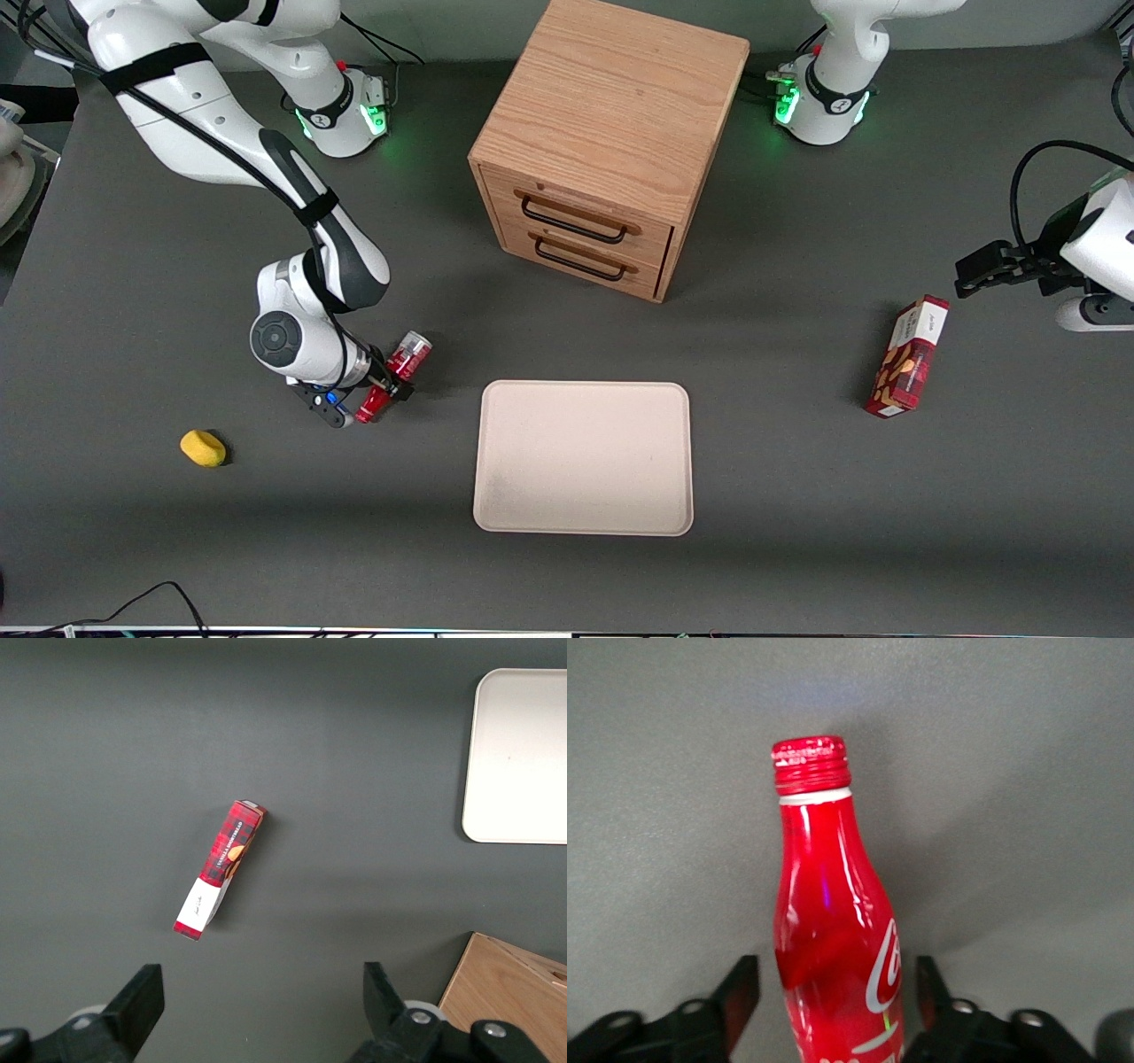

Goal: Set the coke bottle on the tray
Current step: 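Lower the right gripper around the bottle's body and close it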

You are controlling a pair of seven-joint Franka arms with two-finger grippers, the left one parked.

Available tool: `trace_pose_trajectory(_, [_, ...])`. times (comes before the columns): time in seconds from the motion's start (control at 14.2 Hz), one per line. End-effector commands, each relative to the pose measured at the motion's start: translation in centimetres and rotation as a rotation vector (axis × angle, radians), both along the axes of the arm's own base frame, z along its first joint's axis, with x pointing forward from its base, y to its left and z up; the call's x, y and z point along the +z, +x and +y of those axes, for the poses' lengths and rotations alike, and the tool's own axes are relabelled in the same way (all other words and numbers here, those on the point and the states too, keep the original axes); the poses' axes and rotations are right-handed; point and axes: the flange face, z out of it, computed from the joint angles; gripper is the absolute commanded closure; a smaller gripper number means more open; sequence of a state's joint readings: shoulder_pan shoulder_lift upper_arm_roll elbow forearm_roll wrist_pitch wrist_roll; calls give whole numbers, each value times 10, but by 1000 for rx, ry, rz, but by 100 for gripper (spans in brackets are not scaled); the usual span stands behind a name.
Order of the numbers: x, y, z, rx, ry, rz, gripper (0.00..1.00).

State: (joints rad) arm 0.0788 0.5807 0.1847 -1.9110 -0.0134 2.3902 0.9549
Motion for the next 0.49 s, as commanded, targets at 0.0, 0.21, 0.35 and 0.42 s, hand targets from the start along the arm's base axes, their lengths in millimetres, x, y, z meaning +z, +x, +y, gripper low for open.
trace_pose_trajectory(0.0, [-7, -1, 1, -21, -12, -8, 88])
trace_pose_trajectory(0.21, [13, 4, 4, -6, -9, -32, 100])
trace_pose_trajectory(0.35, [57, 4, 3, 12, -26, -24, 100])
trace_pose_trajectory(0.42, [90, 7, 2, 40, -35, -24, 100])
